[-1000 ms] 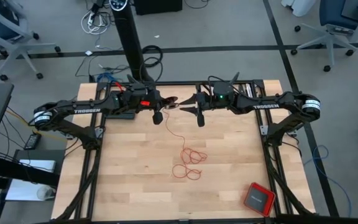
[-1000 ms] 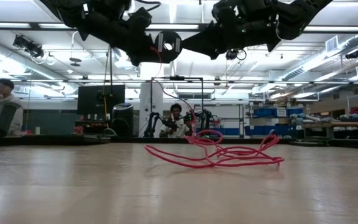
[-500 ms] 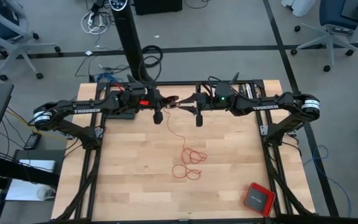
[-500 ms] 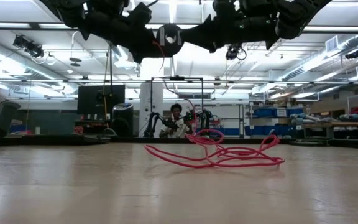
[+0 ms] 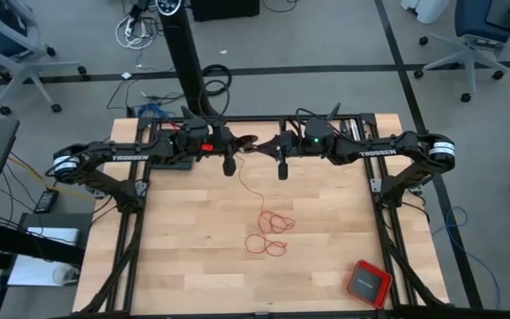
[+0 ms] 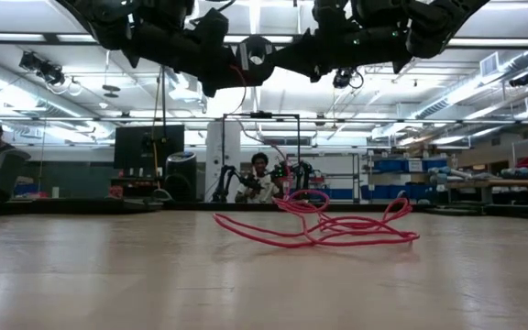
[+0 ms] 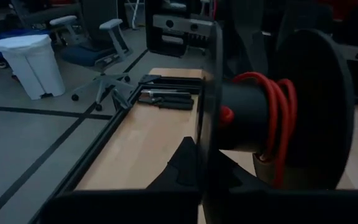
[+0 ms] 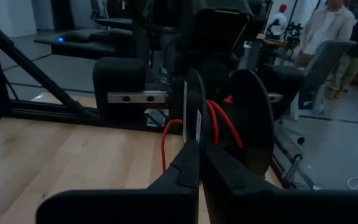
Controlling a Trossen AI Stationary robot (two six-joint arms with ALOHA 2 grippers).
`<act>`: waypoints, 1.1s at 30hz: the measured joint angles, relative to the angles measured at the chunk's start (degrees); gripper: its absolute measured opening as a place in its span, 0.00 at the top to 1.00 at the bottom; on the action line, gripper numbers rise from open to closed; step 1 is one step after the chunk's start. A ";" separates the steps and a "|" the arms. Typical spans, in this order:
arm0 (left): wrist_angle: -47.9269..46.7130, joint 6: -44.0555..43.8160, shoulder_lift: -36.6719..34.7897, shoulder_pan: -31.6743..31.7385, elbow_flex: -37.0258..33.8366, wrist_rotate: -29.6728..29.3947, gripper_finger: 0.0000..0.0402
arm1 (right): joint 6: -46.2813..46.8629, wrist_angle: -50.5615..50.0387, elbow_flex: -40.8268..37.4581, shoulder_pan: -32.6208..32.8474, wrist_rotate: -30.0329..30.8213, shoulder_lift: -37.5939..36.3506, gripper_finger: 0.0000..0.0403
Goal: Coil cords
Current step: Coil the red wire onto the spool
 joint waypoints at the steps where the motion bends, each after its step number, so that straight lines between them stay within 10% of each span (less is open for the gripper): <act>1: -0.69 0.21 -0.27 -0.01 0.00 -0.04 1.00 | 0.05 -0.19 0.00 -0.08 -0.09 0.00 0.99; 15: -6.12 3.73 -1.41 0.71 0.00 -9.12 0.64 | 0.30 -5.45 0.02 -1.70 0.96 -0.13 1.00; 33: -8.54 -0.61 -3.79 2.17 0.00 -9.20 0.62 | -0.79 -11.89 0.02 -4.73 -5.73 -0.35 1.00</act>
